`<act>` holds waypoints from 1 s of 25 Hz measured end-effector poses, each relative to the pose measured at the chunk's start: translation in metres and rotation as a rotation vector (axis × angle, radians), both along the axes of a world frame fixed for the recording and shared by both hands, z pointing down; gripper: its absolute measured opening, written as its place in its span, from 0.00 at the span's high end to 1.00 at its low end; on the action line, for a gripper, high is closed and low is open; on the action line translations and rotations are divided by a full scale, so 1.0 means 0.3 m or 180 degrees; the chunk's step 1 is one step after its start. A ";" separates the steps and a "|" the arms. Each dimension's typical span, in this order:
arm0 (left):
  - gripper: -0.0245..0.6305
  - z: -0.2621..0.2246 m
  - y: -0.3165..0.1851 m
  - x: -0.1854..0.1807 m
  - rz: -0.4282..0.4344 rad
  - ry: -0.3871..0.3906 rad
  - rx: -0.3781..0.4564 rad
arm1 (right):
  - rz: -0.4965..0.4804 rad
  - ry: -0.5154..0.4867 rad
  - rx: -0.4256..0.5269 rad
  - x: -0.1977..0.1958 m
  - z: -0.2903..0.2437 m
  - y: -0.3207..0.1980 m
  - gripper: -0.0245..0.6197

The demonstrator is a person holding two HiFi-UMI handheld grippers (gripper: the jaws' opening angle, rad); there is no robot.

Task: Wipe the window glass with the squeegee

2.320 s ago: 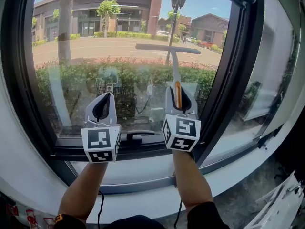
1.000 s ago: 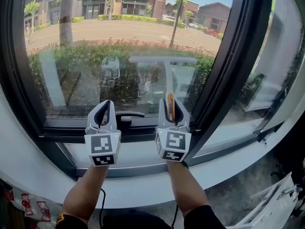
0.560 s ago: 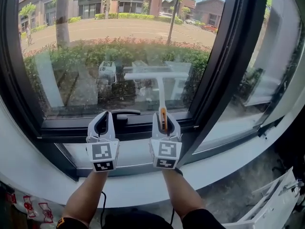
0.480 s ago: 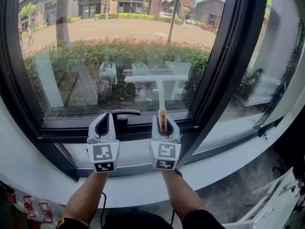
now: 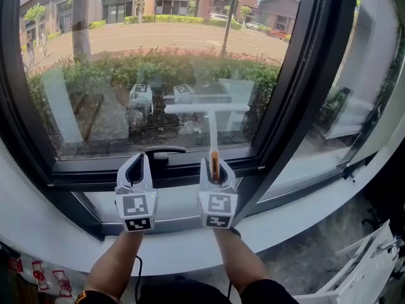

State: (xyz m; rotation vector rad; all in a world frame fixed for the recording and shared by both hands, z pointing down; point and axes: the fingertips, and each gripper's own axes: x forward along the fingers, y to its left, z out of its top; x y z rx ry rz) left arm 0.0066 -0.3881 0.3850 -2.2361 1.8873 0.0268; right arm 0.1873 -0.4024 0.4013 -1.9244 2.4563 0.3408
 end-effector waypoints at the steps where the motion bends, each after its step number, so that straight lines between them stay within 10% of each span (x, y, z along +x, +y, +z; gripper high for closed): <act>1: 0.96 0.007 -0.001 0.001 0.0005 0.0003 -0.0017 | -0.0008 -0.0007 -0.0032 0.000 0.014 -0.001 0.84; 10: 0.96 0.098 -0.004 0.017 0.0051 -0.0011 -0.0195 | -0.0095 -0.0063 -0.0281 -0.011 0.127 0.003 0.85; 25: 0.95 0.034 0.004 0.050 0.0168 0.0017 -0.0046 | -0.0114 -0.0199 0.0296 0.079 -0.189 0.011 0.87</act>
